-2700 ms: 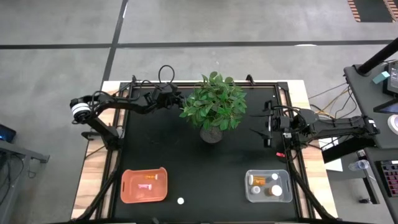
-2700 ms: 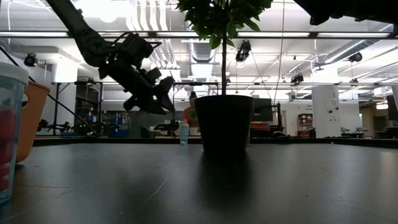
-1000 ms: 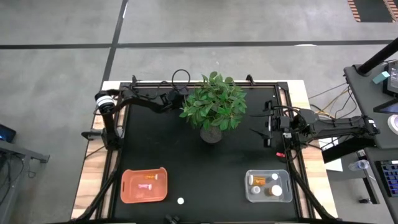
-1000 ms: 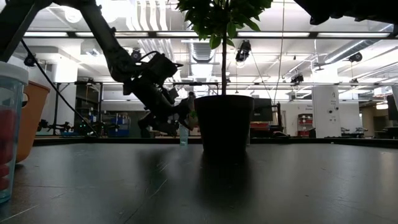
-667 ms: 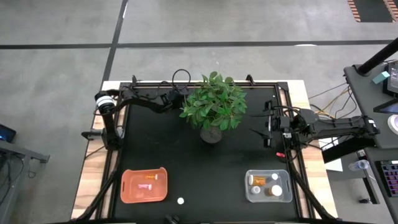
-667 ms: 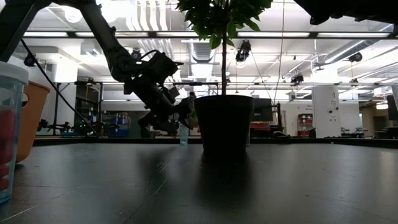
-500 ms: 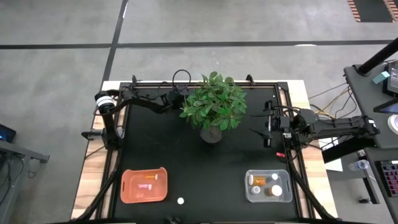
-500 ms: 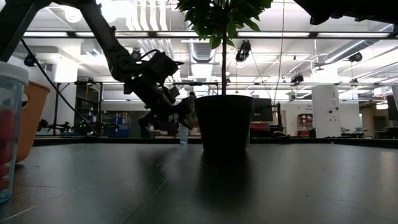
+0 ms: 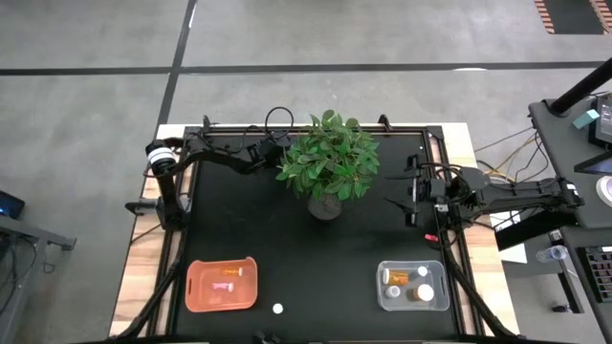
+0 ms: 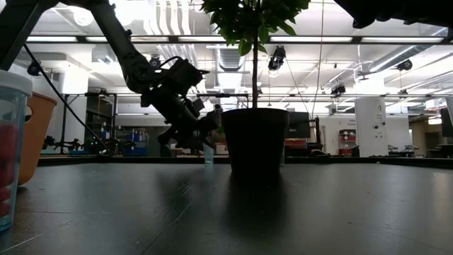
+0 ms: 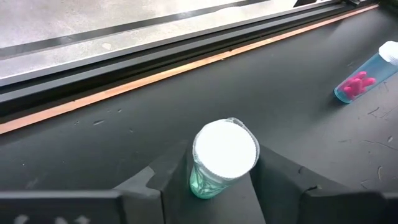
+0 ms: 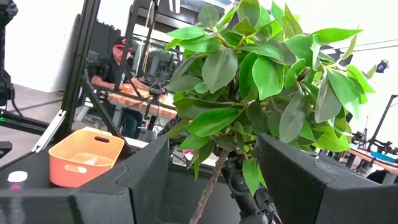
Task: Pick and place medicine bottles into bin by pill shape (circle, oval)
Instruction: Put the green tablet bottle into the orange bin
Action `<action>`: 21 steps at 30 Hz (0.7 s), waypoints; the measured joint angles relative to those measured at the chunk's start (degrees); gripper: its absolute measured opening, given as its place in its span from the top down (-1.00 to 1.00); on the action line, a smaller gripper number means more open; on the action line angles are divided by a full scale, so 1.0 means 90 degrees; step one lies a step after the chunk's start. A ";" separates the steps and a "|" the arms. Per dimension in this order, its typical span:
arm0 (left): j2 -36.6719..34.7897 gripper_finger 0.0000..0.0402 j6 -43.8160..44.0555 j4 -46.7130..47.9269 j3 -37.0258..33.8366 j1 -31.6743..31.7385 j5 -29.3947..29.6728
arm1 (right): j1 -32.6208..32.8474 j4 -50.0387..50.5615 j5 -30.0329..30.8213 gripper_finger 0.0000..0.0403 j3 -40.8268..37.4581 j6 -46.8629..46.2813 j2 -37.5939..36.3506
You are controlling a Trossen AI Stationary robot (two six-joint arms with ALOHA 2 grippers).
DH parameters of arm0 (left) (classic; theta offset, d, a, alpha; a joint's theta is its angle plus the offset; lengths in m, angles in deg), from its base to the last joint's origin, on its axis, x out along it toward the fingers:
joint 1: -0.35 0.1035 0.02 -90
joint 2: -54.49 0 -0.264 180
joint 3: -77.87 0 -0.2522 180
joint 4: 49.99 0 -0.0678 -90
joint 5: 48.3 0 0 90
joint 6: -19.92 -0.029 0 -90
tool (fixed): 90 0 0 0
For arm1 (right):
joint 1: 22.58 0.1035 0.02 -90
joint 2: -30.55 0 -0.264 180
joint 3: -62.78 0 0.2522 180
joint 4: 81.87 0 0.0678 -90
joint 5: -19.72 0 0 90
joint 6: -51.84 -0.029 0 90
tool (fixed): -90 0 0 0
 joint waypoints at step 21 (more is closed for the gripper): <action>-0.0023 0.48 -0.0171 0.0002 -0.0007 -0.0158 0.0368 | 0.0000 0.0033 0.0000 -0.15 0.0000 0.0024 0.0000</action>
